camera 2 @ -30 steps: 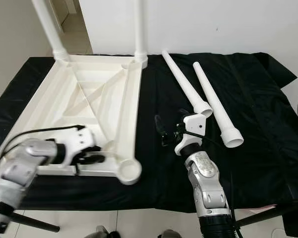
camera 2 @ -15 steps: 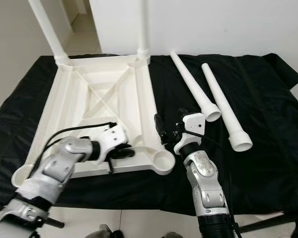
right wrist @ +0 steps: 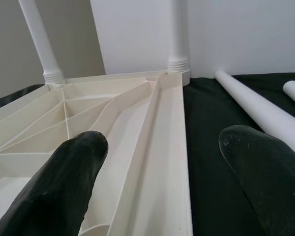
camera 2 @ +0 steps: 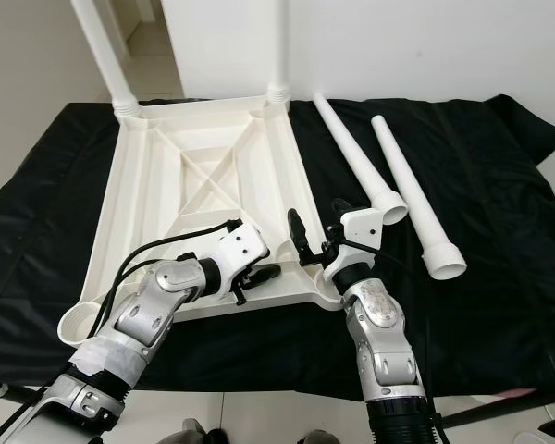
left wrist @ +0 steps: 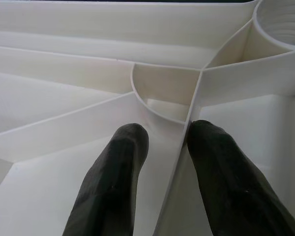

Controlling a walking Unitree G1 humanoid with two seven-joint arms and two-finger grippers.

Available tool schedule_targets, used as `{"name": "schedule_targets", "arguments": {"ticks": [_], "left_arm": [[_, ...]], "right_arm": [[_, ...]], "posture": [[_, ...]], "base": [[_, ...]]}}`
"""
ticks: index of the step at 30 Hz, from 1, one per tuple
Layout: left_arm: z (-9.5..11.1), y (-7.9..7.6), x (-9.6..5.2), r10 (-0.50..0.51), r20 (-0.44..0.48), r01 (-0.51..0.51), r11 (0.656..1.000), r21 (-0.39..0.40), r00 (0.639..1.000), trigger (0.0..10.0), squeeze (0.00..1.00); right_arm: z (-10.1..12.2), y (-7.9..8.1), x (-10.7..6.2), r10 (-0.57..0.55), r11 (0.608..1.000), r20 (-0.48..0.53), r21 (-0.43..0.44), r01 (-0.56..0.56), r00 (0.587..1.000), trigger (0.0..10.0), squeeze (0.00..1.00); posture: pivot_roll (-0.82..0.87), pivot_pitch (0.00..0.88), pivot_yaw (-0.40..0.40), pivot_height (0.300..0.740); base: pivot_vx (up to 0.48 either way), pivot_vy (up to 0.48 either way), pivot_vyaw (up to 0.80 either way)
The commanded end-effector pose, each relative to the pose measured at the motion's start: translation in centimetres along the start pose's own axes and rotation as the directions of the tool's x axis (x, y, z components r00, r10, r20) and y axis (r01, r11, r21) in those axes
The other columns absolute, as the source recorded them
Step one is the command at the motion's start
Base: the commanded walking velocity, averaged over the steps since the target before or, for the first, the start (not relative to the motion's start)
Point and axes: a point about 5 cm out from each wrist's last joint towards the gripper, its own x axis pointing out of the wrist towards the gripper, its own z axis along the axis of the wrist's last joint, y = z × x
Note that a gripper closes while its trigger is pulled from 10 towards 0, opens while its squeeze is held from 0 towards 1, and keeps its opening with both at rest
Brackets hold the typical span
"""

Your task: Building children table

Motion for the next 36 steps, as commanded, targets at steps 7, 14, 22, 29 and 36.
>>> {"name": "schedule_targets", "arguments": {"ticks": [7, 14, 22, 29, 36], "left_arm": [[0.5, 1.9, -1.9, 0.097, 0.020, -0.097, 0.995, -0.008, 0.995, 10.0, 0.00], [1.5, 1.6, -3.1, 0.047, 0.084, -0.047, 0.999, -0.003, 0.995, 10.0, 0.00], [2.2, 1.3, -4.1, 0.011, 0.146, -0.012, 1.000, 0.009, 0.989, 10.0, 0.00], [3.6, 3.4, -3.9, 0.200, 0.205, -0.186, 0.979, -0.085, 0.958, 10.0, 0.00], [5.1, 3.7, -3.5, 0.259, 0.259, -0.230, 0.963, -0.138, 0.930, 10.0, 0.00]], "right_arm": [[0.6, 0.0, 1.3, -0.017, 1.000, 0.022, -0.001, 0.017, 1.000, 10.0, 0.00], [0.6, -1.4, 2.4, -0.104, 0.993, -0.010, -0.052, 0.103, 0.995, 10.0, 0.00], [0.9, -3.1, 3.4, -0.179, 0.981, -0.022, -0.081, 0.177, 0.984, 10.0, 0.00], [1.2, -6.1, 4.1, -0.369, 0.923, -0.048, -0.134, 0.360, 0.928, 10.0, 0.00], [1.8, -8.8, 4.5, -0.489, 0.865, -0.044, -0.157, 0.477, 0.871, 10.0, 0.00]], "posture": [[-0.15, 0.081, 0.068, 0.740], [-0.14, 0.074, 0.060, 0.740], [-0.14, 0.066, 0.053, 0.740], [-0.13, 0.063, 0.047, 0.740], [-0.13, 0.055, 0.044, 0.740]], "base": [[0.000, 0.000, 0.00], [0.000, 0.000, 0.00], [0.000, 0.000, 0.00], [0.000, 0.000, 0.00], [0.000, 0.000, 0.00]]}}
